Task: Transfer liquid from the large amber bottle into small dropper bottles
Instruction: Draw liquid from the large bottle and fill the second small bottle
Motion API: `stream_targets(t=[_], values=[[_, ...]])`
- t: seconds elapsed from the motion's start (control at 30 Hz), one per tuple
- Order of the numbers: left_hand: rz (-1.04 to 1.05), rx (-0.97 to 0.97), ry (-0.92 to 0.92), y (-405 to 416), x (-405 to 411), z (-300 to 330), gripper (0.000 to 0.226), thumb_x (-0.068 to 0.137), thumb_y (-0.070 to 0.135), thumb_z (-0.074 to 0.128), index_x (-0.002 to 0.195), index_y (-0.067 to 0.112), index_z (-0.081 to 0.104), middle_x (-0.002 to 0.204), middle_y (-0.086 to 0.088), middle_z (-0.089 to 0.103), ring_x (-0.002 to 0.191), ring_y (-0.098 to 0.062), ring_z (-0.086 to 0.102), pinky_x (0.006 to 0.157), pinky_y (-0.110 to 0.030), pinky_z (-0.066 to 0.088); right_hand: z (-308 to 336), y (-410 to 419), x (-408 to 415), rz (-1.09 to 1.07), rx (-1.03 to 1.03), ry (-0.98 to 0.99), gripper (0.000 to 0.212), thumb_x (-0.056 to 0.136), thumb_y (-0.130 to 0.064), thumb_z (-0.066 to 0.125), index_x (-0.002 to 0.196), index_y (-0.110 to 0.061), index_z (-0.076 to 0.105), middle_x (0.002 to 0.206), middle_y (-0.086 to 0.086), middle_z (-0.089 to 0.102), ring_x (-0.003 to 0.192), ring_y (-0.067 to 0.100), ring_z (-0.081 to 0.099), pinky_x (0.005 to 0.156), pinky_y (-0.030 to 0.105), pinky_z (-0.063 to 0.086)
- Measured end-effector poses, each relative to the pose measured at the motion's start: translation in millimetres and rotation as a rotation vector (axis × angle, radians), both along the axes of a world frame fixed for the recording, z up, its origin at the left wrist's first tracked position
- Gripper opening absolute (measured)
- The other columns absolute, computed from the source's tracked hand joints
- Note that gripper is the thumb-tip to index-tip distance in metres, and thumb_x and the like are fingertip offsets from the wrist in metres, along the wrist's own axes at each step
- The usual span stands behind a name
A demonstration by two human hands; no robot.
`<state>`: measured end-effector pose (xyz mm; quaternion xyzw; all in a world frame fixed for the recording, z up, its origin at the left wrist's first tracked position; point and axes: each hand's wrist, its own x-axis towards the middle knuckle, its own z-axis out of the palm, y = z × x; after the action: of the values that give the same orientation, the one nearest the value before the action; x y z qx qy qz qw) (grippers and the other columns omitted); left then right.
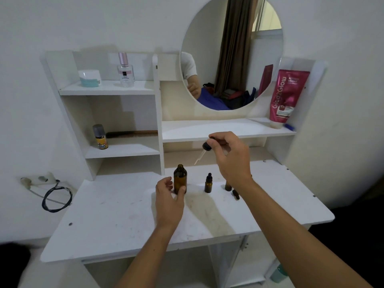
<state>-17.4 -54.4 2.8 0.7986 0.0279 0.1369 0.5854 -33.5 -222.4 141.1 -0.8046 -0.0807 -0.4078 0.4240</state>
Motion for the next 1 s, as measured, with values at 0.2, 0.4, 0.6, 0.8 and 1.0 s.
stream_targets(t=[0.2, 0.4, 0.6, 0.8, 1.0], values=[[0.044, -0.116, -0.081, -26.1, -26.7, 1.5, 0.043, 0.09, 0.026, 0.076, 0.123, 0.027, 0.048, 0.115, 0.008, 0.057, 0.097, -0.01, 0.06, 0.078, -0.013, 0.05, -15.1, -53.6, -24.6, -0.085, 0.101, 0.088, 0.008, 0.097, -0.017, 0.073, 0.105, -0.016, 0.074, 0.093, -0.014, 0.074, 0.09, -0.005, 0.068, 0.083, 0.008, 0.05], [-0.228, -0.014, -0.067, -85.9, -50.4, 0.2, 0.036, 0.095, 0.033, 0.07, 0.124, 0.035, 0.05, 0.117, 0.016, 0.057, 0.104, -0.007, 0.059, 0.083, -0.016, 0.054, -27.9, -87.5, -35.7, -0.152, 0.147, 0.141, 0.012, 0.098, -0.019, 0.071, 0.109, -0.016, 0.074, 0.097, -0.008, 0.075, 0.09, -0.005, 0.068, 0.065, 0.004, 0.05], [-0.272, 0.125, -0.004, -124.8, -40.7, -9.3, 0.049, 0.099, 0.036, 0.063, 0.144, 0.03, 0.044, 0.146, 0.01, 0.051, 0.13, -0.012, 0.052, 0.105, -0.031, 0.047, -36.5, -99.2, -31.8, -0.168, 0.134, 0.13, 0.012, 0.097, -0.017, 0.072, 0.109, -0.017, 0.074, 0.093, -0.022, 0.07, 0.09, -0.008, 0.068, 0.079, 0.004, 0.048], [-0.236, 0.22, 0.014, -140.8, -28.6, -7.2, 0.056, 0.102, 0.033, 0.057, 0.153, 0.02, 0.038, 0.154, 0.002, 0.047, 0.138, -0.018, 0.048, 0.111, -0.032, 0.041, -46.0, -101.7, -19.4, -0.137, 0.116, 0.117, 0.008, 0.097, -0.016, 0.072, 0.104, -0.014, 0.075, 0.092, -0.006, 0.076, 0.09, 0.007, 0.073, 0.085, 0.017, 0.055], [-0.215, 0.26, -0.01, -150.8, -11.0, -4.5, 0.047, 0.103, 0.03, 0.058, 0.147, 0.016, 0.047, 0.142, 0.001, 0.057, 0.118, -0.018, 0.062, 0.097, -0.028, 0.05, -51.3, -99.6, -11.3, -0.089, 0.061, 0.144, 0.006, 0.096, -0.013, 0.072, 0.102, -0.014, 0.074, 0.091, -0.002, 0.076, 0.088, 0.002, 0.07, 0.078, 0.004, 0.049]])
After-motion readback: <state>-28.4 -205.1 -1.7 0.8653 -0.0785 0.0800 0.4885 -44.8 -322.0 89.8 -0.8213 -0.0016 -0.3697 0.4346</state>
